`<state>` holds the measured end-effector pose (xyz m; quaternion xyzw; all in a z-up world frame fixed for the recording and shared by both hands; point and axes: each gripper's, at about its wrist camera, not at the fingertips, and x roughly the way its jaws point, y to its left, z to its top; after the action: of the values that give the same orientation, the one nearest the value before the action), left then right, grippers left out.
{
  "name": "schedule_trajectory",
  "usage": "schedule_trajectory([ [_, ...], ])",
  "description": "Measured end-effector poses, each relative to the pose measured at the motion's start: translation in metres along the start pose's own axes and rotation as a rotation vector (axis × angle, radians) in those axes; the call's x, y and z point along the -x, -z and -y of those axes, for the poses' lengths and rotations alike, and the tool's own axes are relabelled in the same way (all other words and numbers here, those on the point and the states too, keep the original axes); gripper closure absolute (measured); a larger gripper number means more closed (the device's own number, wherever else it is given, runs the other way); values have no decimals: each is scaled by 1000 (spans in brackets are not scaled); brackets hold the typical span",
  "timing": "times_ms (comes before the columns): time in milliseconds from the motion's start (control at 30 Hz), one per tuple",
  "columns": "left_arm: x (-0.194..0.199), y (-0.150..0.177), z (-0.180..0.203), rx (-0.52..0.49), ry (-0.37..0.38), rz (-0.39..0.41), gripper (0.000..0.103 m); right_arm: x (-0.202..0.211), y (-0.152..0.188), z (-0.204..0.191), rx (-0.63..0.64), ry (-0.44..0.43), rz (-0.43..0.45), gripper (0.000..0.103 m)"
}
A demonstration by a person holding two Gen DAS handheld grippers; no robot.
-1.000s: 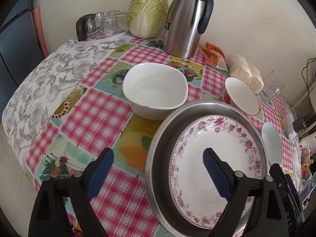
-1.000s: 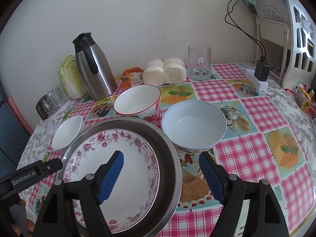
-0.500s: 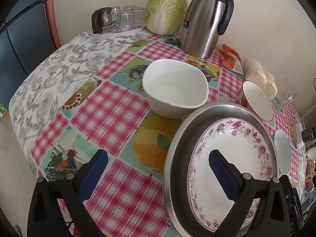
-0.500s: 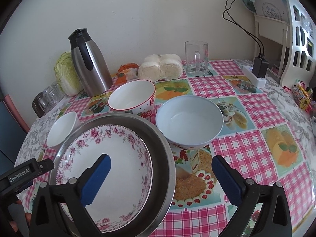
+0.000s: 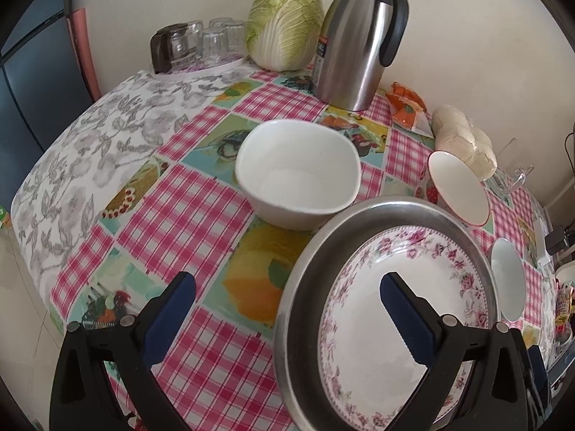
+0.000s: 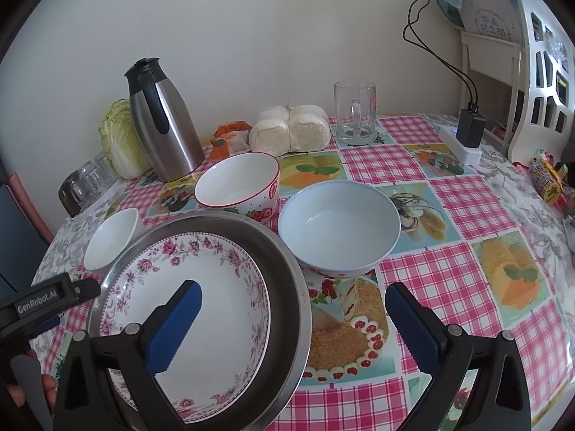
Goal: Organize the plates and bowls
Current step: 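Withdraw both grippers and move them to the red-rim white bowl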
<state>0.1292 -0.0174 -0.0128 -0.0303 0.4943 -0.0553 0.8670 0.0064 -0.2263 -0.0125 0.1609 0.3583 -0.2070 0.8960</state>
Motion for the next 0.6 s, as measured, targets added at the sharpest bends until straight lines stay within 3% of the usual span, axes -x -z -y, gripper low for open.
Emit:
schedule_trajectory([
  [133, 0, -13, 6, -22, 28, 38, 1, -1, -1, 0, 13, -3, 3, 0],
  [367, 8, -32, 11, -70, 47, 209, 1, -7, -3, 0, 41, 1, 14, 0],
  [467, 7, -41, 11, -61, 82, 211, 1, -8, -9, 3, 32, 3, 24, 0],
  [600, 2, -56, 8, 22, 198, 154, 1, -13, -20, 7, 28, 0, 6, 0],
])
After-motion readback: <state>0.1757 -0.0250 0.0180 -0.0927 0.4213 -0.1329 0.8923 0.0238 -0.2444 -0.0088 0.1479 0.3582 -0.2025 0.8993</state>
